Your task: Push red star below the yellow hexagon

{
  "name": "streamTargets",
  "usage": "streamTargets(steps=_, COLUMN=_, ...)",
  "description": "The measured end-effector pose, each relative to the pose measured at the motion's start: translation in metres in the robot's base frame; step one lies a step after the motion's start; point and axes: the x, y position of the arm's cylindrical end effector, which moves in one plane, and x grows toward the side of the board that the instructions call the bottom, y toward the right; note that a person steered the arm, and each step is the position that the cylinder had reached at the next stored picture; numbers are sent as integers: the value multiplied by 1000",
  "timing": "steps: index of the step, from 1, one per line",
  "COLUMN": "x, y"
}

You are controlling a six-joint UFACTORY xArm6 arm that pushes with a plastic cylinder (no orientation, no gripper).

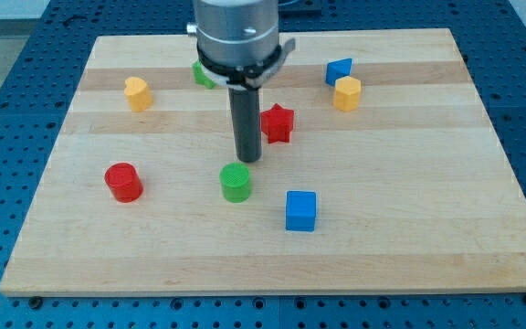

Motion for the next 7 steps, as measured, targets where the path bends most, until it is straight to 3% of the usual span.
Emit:
streamTargets(steps=1, x=-21, y=2)
streamTargets(steps=7, x=-33, y=114)
